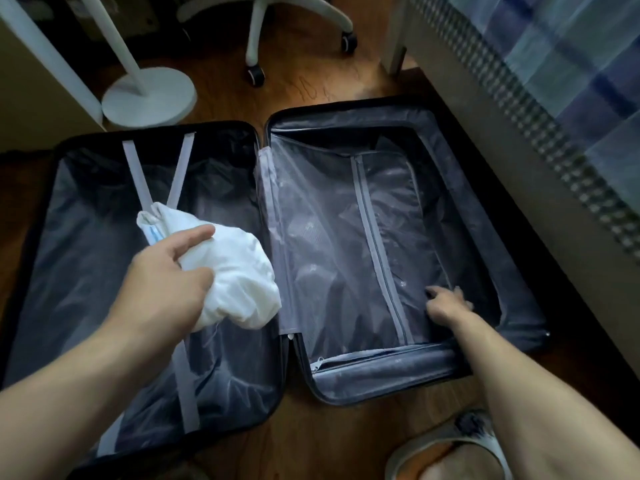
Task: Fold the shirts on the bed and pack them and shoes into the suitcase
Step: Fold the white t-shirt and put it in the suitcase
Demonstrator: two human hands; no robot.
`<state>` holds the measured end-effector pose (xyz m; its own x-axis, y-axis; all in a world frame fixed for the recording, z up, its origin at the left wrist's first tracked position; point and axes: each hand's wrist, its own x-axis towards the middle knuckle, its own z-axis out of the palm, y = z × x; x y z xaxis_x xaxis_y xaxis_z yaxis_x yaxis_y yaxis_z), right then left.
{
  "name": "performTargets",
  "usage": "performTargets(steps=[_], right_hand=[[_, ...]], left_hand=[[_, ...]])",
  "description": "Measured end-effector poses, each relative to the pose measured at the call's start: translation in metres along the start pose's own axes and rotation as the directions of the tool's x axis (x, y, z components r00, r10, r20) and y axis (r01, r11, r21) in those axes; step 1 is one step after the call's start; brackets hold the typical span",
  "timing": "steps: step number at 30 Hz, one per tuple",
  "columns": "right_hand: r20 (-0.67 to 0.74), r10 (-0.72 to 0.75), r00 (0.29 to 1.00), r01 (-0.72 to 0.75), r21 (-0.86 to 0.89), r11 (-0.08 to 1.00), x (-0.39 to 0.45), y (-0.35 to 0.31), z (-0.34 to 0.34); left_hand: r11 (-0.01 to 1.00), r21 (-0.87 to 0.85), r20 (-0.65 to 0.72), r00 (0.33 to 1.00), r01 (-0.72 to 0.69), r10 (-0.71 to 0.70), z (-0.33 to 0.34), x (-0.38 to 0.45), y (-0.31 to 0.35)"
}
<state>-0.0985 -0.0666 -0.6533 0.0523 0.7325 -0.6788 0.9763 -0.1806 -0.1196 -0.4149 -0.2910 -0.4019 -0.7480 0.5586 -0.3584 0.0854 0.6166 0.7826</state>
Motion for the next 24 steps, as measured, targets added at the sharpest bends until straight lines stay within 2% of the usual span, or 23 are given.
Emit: performTargets(steps=[2,5,8,11,14,17,19,22,24], right_hand=[[0.001,-0.021,1.0,0.021,-0.003,1.0,0.002,-0.003,0.003],[-0.03,-0.103,0.994,0.106,0.096,0.99,-0.009,-0.012,0.0],[-0.188,-0.261,0.947,0.284,0.107,0.953,-0.053,-0.044,-0.009],[-0.322,-0.532,0.783,0.581,0.074,0.81,-0.119,-0.1,-0.013],[-0.317,-0.712,0.627,0.764,0.07,0.641,-0.188,-0.17,-0.002],[-0.214,-0.845,0.49,0.871,0.077,0.485,-0.261,-0.243,0.029],[-0.054,-0.906,0.419,0.903,0.132,0.409,-0.313,-0.286,0.06],[0.224,-0.922,0.316,0.916,0.179,0.358,-0.372,-0.322,0.122],[0.379,-0.88,0.288,0.912,0.171,0.373,-0.39,-0.323,0.16]], left_hand=[[0.999,0.033,0.013,1.0,0.007,-0.008,0.005,-0.001,0.0],[0.999,0.05,0.027,1.0,0.005,-0.007,0.006,-0.005,0.005],[0.999,0.041,0.041,0.999,-0.015,0.013,-0.003,-0.01,0.012],[0.995,0.068,-0.014,0.997,-0.069,0.07,-0.032,-0.02,0.02],[0.986,0.136,-0.151,0.982,-0.097,0.117,-0.084,-0.029,0.022],[0.974,0.212,-0.293,0.945,-0.085,0.146,-0.143,-0.041,0.018],[0.976,0.212,-0.362,0.923,-0.058,0.133,-0.181,-0.05,0.012],[0.978,0.204,-0.427,0.894,-0.05,0.135,-0.224,-0.055,-0.003],[0.979,0.201,-0.442,0.89,-0.021,0.109,-0.241,-0.052,-0.014]])
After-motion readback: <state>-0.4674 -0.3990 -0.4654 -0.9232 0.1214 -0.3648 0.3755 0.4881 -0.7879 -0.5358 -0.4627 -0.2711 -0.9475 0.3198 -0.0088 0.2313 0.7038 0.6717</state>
